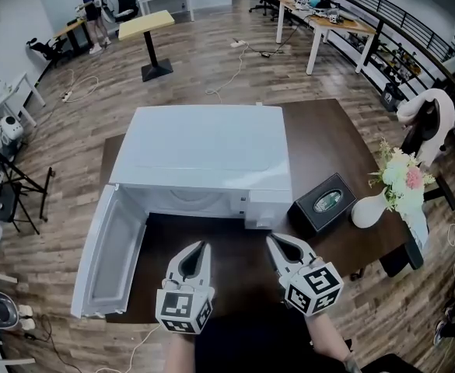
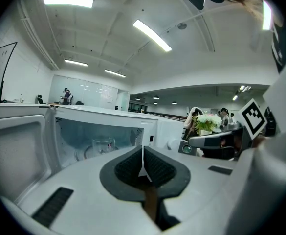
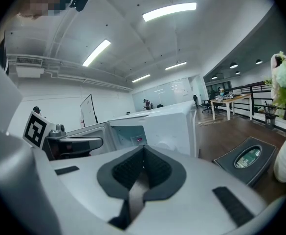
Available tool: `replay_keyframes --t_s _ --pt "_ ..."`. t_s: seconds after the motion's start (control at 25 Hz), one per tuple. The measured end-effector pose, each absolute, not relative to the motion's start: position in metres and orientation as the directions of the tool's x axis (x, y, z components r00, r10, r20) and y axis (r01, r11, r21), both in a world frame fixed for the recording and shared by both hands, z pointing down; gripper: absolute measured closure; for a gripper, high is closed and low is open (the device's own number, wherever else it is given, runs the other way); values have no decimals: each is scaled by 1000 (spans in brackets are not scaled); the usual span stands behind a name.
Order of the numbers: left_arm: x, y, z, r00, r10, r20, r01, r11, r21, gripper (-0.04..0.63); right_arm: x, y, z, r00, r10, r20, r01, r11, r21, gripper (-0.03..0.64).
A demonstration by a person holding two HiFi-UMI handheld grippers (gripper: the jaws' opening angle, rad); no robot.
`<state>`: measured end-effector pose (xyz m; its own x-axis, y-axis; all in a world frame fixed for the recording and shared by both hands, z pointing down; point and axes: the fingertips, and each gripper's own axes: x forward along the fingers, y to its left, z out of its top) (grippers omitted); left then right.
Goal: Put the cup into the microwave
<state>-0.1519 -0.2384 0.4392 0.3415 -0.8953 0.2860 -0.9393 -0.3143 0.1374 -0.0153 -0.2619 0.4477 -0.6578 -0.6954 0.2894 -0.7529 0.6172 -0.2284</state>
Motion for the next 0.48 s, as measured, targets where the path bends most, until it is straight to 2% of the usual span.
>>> replay_keyframes --t_s 0.48 --pt "-153 -237 444 347 -887 304 -937 -319 141 584 -20 -260 452 -665 -685 299 -747 615 -252 623"
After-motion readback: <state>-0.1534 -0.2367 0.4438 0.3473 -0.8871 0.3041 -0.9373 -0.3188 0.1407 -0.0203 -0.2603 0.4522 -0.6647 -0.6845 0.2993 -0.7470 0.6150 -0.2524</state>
